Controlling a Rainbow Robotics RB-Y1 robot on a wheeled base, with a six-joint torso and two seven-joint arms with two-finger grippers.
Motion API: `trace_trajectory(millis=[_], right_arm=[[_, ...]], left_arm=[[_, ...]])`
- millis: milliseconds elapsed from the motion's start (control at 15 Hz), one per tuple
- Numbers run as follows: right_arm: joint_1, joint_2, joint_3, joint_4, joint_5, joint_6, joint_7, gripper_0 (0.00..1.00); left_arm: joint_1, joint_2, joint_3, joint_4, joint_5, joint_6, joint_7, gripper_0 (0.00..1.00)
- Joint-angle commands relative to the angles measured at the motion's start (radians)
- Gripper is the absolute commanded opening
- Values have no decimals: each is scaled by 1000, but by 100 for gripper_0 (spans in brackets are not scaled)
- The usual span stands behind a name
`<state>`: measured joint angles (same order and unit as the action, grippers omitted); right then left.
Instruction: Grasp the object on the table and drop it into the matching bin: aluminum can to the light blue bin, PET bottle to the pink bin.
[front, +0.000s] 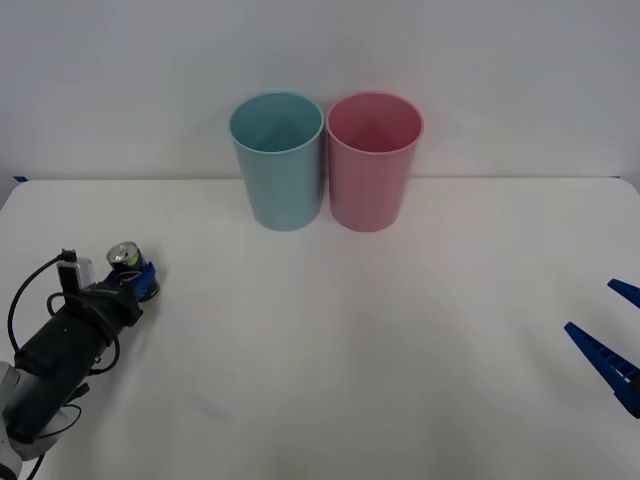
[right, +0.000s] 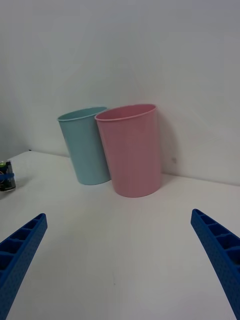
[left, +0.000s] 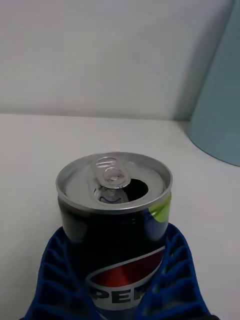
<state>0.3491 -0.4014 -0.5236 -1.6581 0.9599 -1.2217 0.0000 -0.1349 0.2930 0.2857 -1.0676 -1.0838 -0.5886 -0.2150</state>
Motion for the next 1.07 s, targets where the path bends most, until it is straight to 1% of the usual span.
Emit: trace_trajectory(millis=[67, 200, 467, 533, 800, 1067], right_arm=[[0, 0, 0, 0, 0, 0, 0, 100], [0, 0, 0, 0, 0, 0, 0, 100], [0, 0, 0, 0, 0, 0, 0, 100], [0, 0, 0, 0, 0, 0, 0, 100], [0, 0, 0, 0, 0, 0, 0, 100], [0, 0, 0, 0, 0, 0, 0, 100]], left_arm=[[26, 3, 13, -32, 7, -25, 2, 0], [61, 5, 13, -87, 16, -25, 11, 0], [135, 5, 12, -253, 39, -25, 43, 0], [146, 5, 13, -288, 44, -25, 68, 0], [161, 14, 15, -440, 24, -20, 238, 0], [158, 23, 26, -578, -28, -13, 414, 0]])
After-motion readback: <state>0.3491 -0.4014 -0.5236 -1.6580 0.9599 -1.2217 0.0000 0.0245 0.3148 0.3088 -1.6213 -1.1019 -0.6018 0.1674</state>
